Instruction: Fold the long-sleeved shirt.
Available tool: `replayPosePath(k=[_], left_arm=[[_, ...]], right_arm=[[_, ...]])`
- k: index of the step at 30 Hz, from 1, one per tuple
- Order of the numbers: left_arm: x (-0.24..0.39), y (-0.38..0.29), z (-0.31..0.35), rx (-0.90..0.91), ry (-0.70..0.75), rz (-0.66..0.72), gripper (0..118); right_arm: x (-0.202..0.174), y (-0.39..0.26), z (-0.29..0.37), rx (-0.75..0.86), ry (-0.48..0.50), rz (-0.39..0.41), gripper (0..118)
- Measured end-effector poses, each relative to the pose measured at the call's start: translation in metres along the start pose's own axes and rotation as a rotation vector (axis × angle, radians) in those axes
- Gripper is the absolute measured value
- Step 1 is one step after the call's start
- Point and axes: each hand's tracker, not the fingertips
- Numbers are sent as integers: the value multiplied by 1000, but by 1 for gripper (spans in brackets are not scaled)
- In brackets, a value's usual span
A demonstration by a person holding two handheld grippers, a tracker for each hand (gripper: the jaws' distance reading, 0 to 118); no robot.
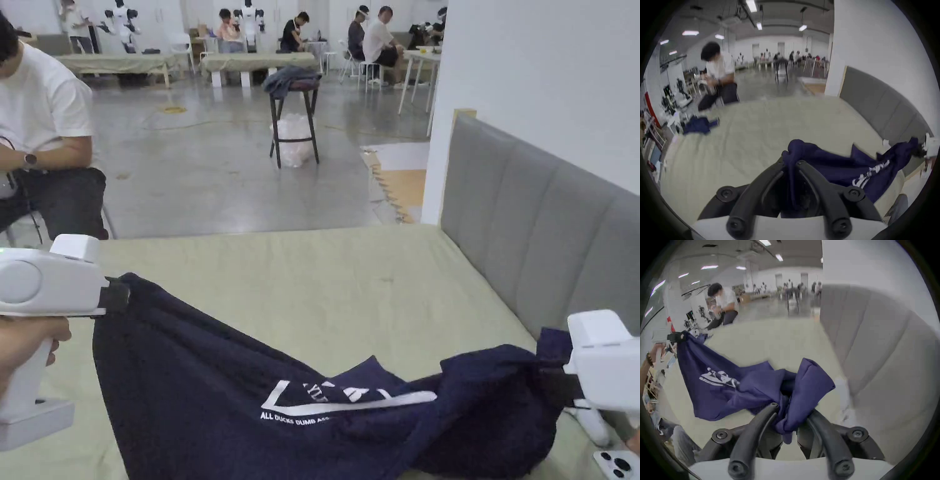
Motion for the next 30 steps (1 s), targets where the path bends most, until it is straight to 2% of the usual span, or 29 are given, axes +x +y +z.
replayPosePath(k=[4, 7, 10, 13, 15, 20, 22, 30], left_arm=[[-7, 70, 69, 145, 61, 3, 9], [-17, 123, 118, 224, 95, 26, 9], [-23, 169, 156, 285, 154, 44, 9], [-22, 200, 187, 334, 168, 68, 9], [-24, 213, 198, 353, 160, 85, 9], [-22, 211, 192, 355, 156, 115, 9], [-24, 192, 171, 317, 142, 144, 9], [-28, 62, 48, 49, 102, 151, 9]], right_arm=[[11, 111, 53, 155, 6, -9, 12], [18, 196, 93, 254, -31, 7, 12], [29, 272, 130, 349, -48, -46, 12], [33, 326, 157, 380, -54, -68, 12], [33, 343, 162, 381, -70, -55, 12], [31, 341, 137, 370, -62, -88, 12], [32, 321, 104, 331, -55, -105, 12], [35, 180, -68, 26, -2, -178, 12]])
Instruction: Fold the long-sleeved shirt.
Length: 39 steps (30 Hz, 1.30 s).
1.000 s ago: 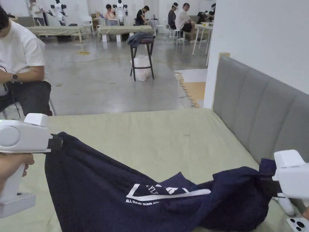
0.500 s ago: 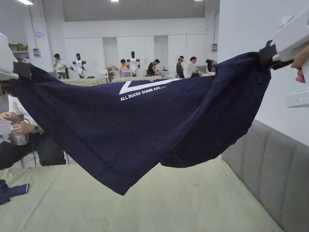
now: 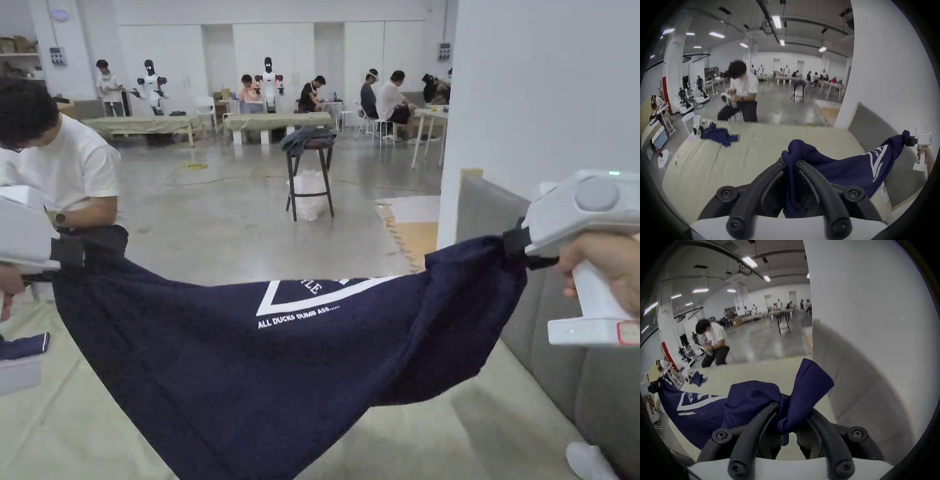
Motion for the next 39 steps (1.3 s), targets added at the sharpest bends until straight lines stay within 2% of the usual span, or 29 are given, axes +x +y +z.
replayPosePath(k=[3, 6, 10, 14, 17, 19, 21, 23, 24, 25, 26, 27, 28, 29, 32, 33, 34, 35, 36, 37, 39], left_arm=[[-1, -56, -34, -97, -16, 14, 9], [-7, -95, -48, -152, -12, 19, 9], [-18, -137, -23, -150, -16, 22, 9], [-27, -207, 16, -218, 21, -56, 9], [-35, -280, 31, -345, 27, -61, 9], [-43, -328, 28, -465, 14, -48, 9], [-48, -364, 18, -551, 20, -25, 9], [-50, -390, 8, -597, 54, -36, 9], [-51, -399, 6, -591, 56, -36, 14], [-52, -402, 7, -583, 37, -23, 36], [-50, -400, 10, -566, 46, -8, 64], [-48, -397, 13, -559, 57, -6, 91], [-48, -392, 17, -553, 64, -18, 110], [-48, -387, 23, -541, 53, -43, 110], [-44, -359, 51, -443, 17, -66, 104], [-44, -349, 58, -436, 22, -61, 92], [-45, -342, 64, -411, 23, -55, 58], [-44, -337, 68, -384, 39, -67, 21], [-41, -333, 72, -351, 40, -85, 7], [-40, -328, 76, -354, 31, -89, 5], [-39, -327, 75, -349, 27, -87, 4]], right_arm=[[9, -64, -53, -138, 9, -10, 12], [15, -117, -74, -219, 0, -33, 12], [22, -171, -49, -199, 3, -26, 12], [30, -237, -4, -213, 32, 34, 12], [36, -299, 9, -320, 54, 50, 12], [33, -338, 1, -435, 47, 115, 12], [41, -365, -27, -518, 25, 140, 12], [37, -379, -39, -510, 7, 145, 12], [36, -379, -39, -487, -3, 136, 13], [35, -371, -34, -473, -13, 122, 25], [34, -367, -30, -468, -13, 124, 46], [34, -361, -23, -445, -23, 149, 77], [30, -356, -8, -415, -54, 190, 111], [29, -350, 3, -393, -67, 203, 118], [18, -323, 49, -256, -17, 222, 118], [14, -313, 60, -225, 5, 212, 117], [10, -303, 69, -205, 31, 204, 106], [5, -295, 75, -186, 52, 206, 80], [-7, -291, 85, -173, 55, 220, 34], [-15, -287, 89, -155, 60, 216, 0], [-24, -279, 94, -165, 88, 278, 0]])
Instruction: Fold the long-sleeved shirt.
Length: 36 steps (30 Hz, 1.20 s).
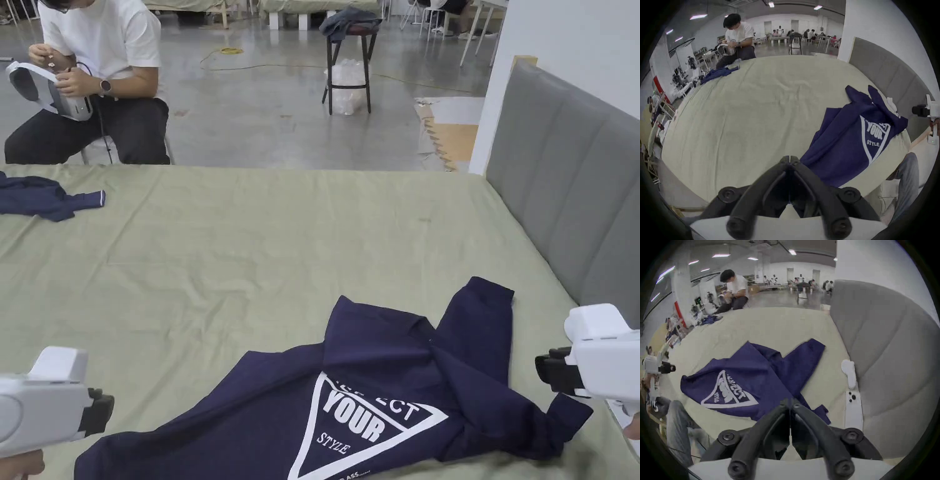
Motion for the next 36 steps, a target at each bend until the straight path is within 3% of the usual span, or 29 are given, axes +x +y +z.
replayPosePath(k=[2, 3, 5, 6, 7, 10, 13, 16, 17, 18, 19, 20, 22, 24, 25, 26, 28, 29, 32, 36], left_arm=[[0, -1, -2, 3, -4, 10, 5], [-2, -4, -5, 3, 1, 13, 11], [-4, -8, -17, -30, 7, 11, 80], [-4, -12, -27, -88, 31, -2, 100], [-2, -16, -34, -127, 53, -11, 102], [-3, -25, -62, -166, 96, -16, 84], [-6, -34, -89, -227, 102, 25, 83], [-4, -46, -111, -277, 43, 72, 67], [-3, -41, -109, -302, 38, 45, 56], [-1, -35, -102, -244, 80, 34, 22], [5, -30, -94, -205, 68, 41, 9], [7, -26, -88, -199, 2, 37, 9], [20, -18, -81, -260, 20, -13, 9], [21, -15, -76, -202, 43, -88, 9], [21, -12, -72, -204, 39, -67, 9], [20, -11, -70, -196, 28, -50, 9], [12, -12, -69, -185, -2, -21, 9], [12, -12, -67, -183, -6, -22, 9], [5, -16, -68, -174, -17, -18, 9], [0, -17, -74, -171, -1, 5, 9]], right_arm=[[-17, 0, -3, -2, 13, 5, 0], [-21, 2, -4, -3, 20, 6, 0], [-27, 3, -15, -18, 46, 10, 0], [-30, 3, -22, -33, 51, 9, 0], [-34, 4, -26, -48, 50, 15, 0], [-42, 9, -43, -83, 47, 39, 0], [-45, 11, -61, -116, 78, 34, 0], [-50, 16, -72, -131, 99, 31, 0], [-55, 17, -75, -132, 100, 37, 0], [-58, 22, -80, -134, 106, 39, 0], [-60, 29, -85, -136, 118, 48, 0], [-62, 39, -91, -135, 129, 57, 0], [-77, 64, -100, -125, 134, 85, 0], [-91, 96, -116, -102, 143, 115, 0], [-98, 115, -128, -93, 156, 112, 7], [-105, 131, -142, -89, 175, 100, 27], [-119, 162, -183, -132, 229, 82, 91], [-127, 172, -201, -155, 242, 88, 99], [-148, 196, -265, -232, 226, 115, 84], [-162, 204, -334, -349, 169, 152, 76]])
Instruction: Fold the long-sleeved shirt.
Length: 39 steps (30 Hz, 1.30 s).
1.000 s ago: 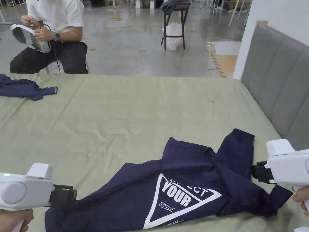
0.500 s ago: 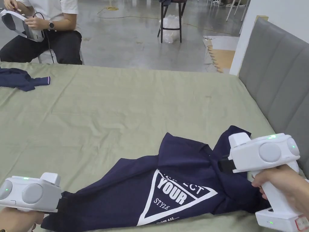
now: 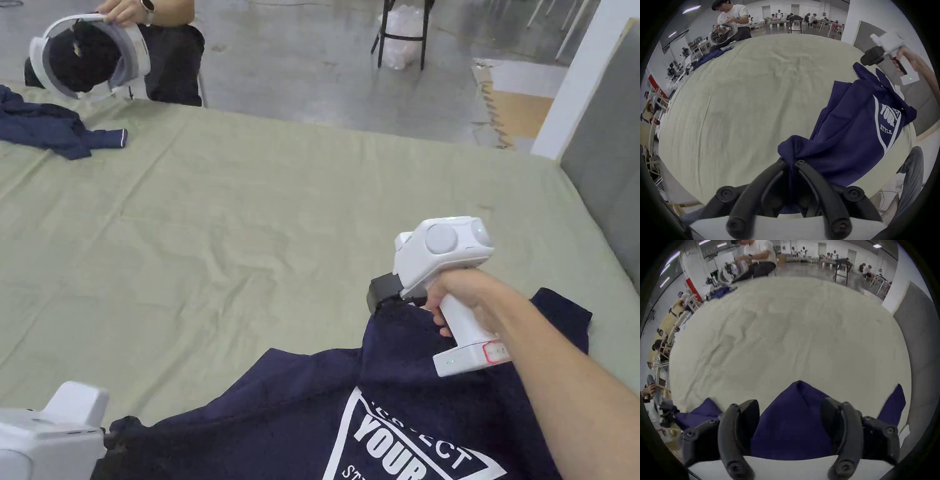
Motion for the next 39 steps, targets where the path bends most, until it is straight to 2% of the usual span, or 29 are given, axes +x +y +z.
replayPosePath(k=[3, 4, 6, 8, 12, 15, 17, 20, 24, 28, 31, 33, 35, 39], left_arm=[[1, 1, -3, -6, -1, 0, 9], [1, 2, -5, -11, 2, -2, 9], [0, 4, -8, -14, 7, -8, 9], [1, 6, -9, -18, 11, -10, 9], [1, 20, 4, 23, 25, -2, 9], [-5, 52, 30, 105, 11, 12, 9], [-5, 86, 54, 172, 21, -22, 9], [4, 155, 102, 320, 48, -86, 9], [31, 265, 188, 524, 74, -182, 9], [69, 369, 284, 727, 127, -200, 9], [82, 431, 346, 822, 72, -143, 9], [88, 464, 378, 848, 47, -104, 9], [94, 488, 400, 895, 80, -93, 9], [111, 516, 428, 942, 148, -110, 9]], right_arm=[[3, 4, -27, -67, 7, -3, 35], [3, 2, -33, -104, 15, -6, 33], [2, -2, -35, -71, 12, 10, 30], [2, -2, -30, -68, 12, 13, 3], [6, -11, 7, 7, 4, -5, 3], [25, -20, 83, 149, 14, -30, 3], [40, -27, 147, 245, -6, -9, 3], [72, -35, 252, 409, -75, -34, 3], [105, -35, 393, 662, -78, -149, 3], [116, -5, 506, 855, -200, -134, 3], [119, 25, 571, 986, -300, -175, 3], [123, 44, 604, 1063, -303, -204, 3], [126, 58, 634, 1134, -334, -185, 3], [124, 75, 666, 1221, -392, -225, 3]])
